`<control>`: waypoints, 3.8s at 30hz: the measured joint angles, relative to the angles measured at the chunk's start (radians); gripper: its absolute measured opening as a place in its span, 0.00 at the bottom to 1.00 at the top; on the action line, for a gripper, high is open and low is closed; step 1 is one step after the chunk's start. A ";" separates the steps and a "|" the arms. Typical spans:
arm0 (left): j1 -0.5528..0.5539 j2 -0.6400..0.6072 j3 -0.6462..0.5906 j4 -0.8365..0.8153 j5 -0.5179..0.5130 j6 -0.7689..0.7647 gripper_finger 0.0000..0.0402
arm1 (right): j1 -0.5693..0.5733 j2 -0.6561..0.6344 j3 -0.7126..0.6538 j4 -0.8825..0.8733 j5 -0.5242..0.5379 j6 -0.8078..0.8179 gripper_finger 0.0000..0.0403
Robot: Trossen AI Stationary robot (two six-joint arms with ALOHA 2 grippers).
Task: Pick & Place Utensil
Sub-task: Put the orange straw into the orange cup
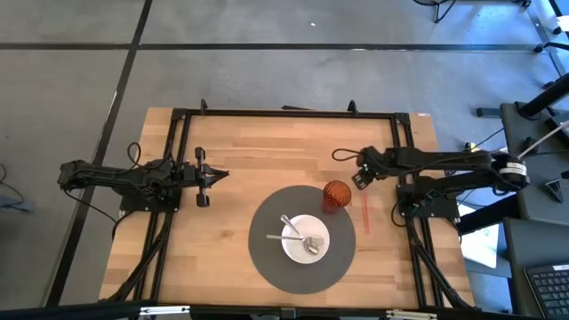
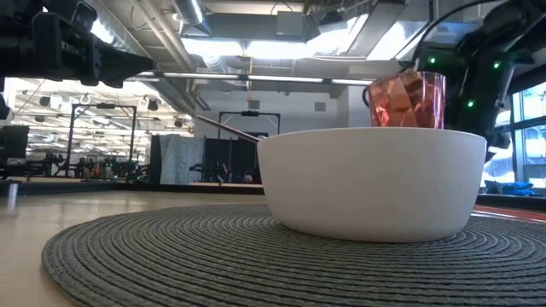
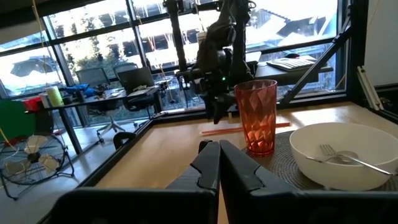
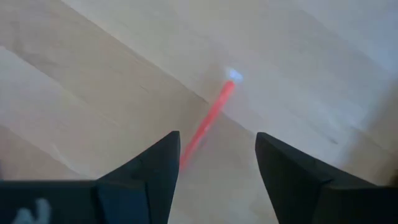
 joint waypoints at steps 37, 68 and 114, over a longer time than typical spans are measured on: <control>0.000 0.000 0.000 0.000 0.000 0.000 0.01 | -0.032 0.255 -0.038 0.215 -0.036 -0.166 0.02; 0.000 0.000 0.000 -0.015 -0.003 0.000 0.01 | 0.018 -0.036 0.467 0.067 0.202 -0.459 0.01; 0.000 0.000 0.000 -0.016 -0.003 0.000 0.01 | 0.616 0.036 0.462 0.835 0.013 -0.876 0.01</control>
